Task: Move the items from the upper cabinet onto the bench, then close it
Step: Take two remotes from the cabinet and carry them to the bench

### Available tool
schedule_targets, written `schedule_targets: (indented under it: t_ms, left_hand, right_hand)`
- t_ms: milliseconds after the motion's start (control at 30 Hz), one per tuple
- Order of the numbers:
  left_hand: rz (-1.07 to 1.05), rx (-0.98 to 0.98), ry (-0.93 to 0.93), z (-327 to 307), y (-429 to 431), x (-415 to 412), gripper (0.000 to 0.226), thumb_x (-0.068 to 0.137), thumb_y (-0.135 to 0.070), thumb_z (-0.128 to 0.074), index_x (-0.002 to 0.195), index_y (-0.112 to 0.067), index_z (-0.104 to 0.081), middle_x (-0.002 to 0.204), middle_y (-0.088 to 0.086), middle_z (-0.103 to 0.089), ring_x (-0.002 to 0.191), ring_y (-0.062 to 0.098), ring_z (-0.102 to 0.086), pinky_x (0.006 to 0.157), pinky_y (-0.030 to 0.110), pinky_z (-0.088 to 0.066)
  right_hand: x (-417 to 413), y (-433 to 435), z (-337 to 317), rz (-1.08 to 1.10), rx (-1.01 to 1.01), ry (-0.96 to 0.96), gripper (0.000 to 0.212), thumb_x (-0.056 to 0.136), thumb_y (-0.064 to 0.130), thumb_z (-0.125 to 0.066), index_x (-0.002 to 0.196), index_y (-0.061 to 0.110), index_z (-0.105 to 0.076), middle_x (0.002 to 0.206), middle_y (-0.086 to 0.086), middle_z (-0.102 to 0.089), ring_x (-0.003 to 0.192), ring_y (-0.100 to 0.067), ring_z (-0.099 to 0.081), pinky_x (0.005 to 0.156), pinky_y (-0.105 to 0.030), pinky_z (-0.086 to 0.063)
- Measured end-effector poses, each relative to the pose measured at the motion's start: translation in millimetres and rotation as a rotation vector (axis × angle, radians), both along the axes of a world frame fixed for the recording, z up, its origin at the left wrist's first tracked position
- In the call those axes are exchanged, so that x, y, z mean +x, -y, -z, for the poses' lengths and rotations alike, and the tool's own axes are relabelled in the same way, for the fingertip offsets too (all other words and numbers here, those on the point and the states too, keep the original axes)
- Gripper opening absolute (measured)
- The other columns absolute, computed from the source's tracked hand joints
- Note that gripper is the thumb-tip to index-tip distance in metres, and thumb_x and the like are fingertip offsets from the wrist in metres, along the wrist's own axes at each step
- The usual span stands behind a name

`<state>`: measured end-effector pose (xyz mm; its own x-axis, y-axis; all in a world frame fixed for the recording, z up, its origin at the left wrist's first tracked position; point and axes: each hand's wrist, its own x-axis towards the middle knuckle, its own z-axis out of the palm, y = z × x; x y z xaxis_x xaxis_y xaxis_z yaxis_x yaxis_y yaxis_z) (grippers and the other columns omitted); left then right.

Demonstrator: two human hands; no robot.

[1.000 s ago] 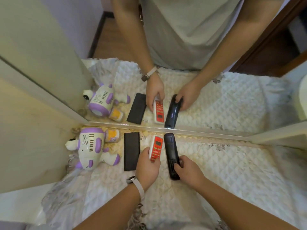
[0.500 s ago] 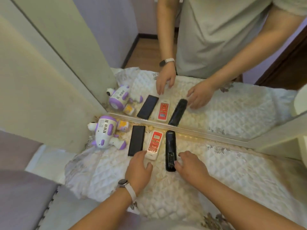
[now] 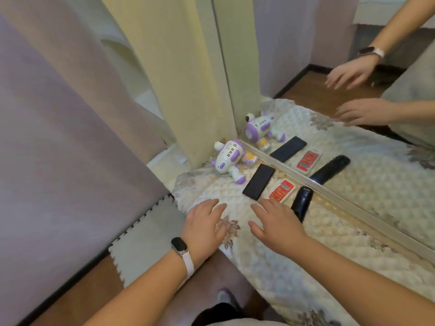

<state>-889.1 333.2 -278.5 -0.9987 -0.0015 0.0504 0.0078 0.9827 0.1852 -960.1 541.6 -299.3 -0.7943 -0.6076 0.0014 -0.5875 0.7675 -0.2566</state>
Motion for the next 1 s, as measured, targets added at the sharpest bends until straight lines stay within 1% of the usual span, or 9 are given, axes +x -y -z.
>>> schedule_targets:
  t_ms: [67,167,300,433,533,600,700,800,1000]
  left_hand:
    - [-0.054,-0.015,-0.03,-10,14,21,0.044,0.087,-0.041,-0.048,0.122,-0.019,-0.064,0.127,0.006,-0.063,0.117,0.027,-0.059,0.096,0.043,-0.046]
    - [-0.138,-0.017,-0.078,-23,33,52,0.043,0.088,-0.039,-0.049,0.121,-0.018,-0.064,0.127,0.006,-0.063,0.116,0.027,-0.059,0.1,0.045,-0.044]
    - [-0.236,-0.055,-0.179,-44,63,97,0.041,0.087,-0.038,-0.05,0.121,-0.018,-0.063,0.123,0.006,-0.064,0.115,0.026,-0.059,0.1,0.05,-0.047]
    - [-0.355,-0.153,-0.254,-64,103,157,0.039,0.087,-0.037,-0.056,0.12,-0.02,-0.063,0.123,0.004,-0.064,0.117,0.024,-0.057,0.103,0.046,-0.042]
    - [-0.436,-0.229,-0.255,-74,135,216,0.04,0.085,-0.034,-0.06,0.122,-0.019,-0.064,0.127,0.005,-0.064,0.122,0.026,-0.056,0.105,0.048,-0.041]
    - [-0.495,-0.264,-0.245,-78,156,260,0.039,0.085,-0.035,-0.059,0.121,-0.02,-0.064,0.128,0.005,-0.064,0.124,0.027,-0.055,0.106,0.049,-0.04]
    - [-0.597,-0.275,-0.249,-85,184,329,0.039,0.087,-0.039,-0.055,0.12,-0.022,-0.065,0.128,0.003,-0.064,0.124,0.025,-0.055,0.107,0.047,-0.038]
    - [-0.689,-0.27,-0.273,-91,208,399,0.04,0.087,-0.039,-0.053,0.121,-0.022,-0.065,0.127,0.002,-0.065,0.123,0.025,-0.056,0.105,0.047,-0.04]
    - [-0.824,-0.239,-0.333,-102,251,531,0.043,0.09,-0.039,-0.05,0.126,-0.021,-0.064,0.129,0.004,-0.063,0.125,0.025,-0.054,0.107,0.046,-0.038]
  right_hand:
    - [7,18,-11,-0.111,-0.02,-0.057,0.046,0.083,0.047,-0.047,0.107,0.013,-0.066,0.1,-0.007,-0.065,0.091,-0.031,-0.061,0.072,-0.041,-0.052]
    - [12,45,-32,-0.244,-0.052,-0.135,0.043,0.085,0.045,-0.051,0.11,0.014,-0.064,0.102,-0.005,-0.064,0.094,-0.029,-0.06,0.074,-0.041,-0.05]
    - [20,93,-63,-0.39,-0.077,-0.213,0.045,0.084,0.047,-0.049,0.112,0.014,-0.064,0.104,-0.006,-0.065,0.095,-0.029,-0.061,0.076,-0.041,-0.05]
    - [55,155,-86,-0.554,-0.086,-0.254,0.049,0.086,0.049,-0.045,0.119,0.015,-0.062,0.109,-0.006,-0.065,0.102,-0.029,-0.059,0.083,-0.041,-0.048]
    - [99,206,-97,-0.67,-0.101,-0.278,0.053,0.088,0.051,-0.044,0.122,0.016,-0.061,0.114,-0.006,-0.064,0.108,-0.029,-0.057,0.088,-0.043,-0.047]
    - [136,238,-106,-0.737,-0.123,-0.292,0.052,0.088,0.051,-0.045,0.122,0.015,-0.061,0.114,-0.006,-0.064,0.108,-0.03,-0.058,0.086,-0.043,-0.048]
    - [199,282,-121,-0.833,-0.147,-0.316,0.052,0.088,0.051,-0.046,0.122,0.016,-0.061,0.115,-0.004,-0.063,0.108,-0.028,-0.058,0.086,-0.041,-0.048]
    - [261,322,-132,-0.92,-0.17,-0.337,0.051,0.089,0.051,-0.044,0.124,0.017,-0.06,0.115,-0.002,-0.062,0.108,-0.026,-0.057,0.087,-0.04,-0.048]
    - [378,393,-145,-1.069,-0.214,-0.384,0.046,0.088,0.048,-0.045,0.117,0.017,-0.062,0.114,-0.005,-0.064,0.107,-0.028,-0.058,0.086,-0.039,-0.048]
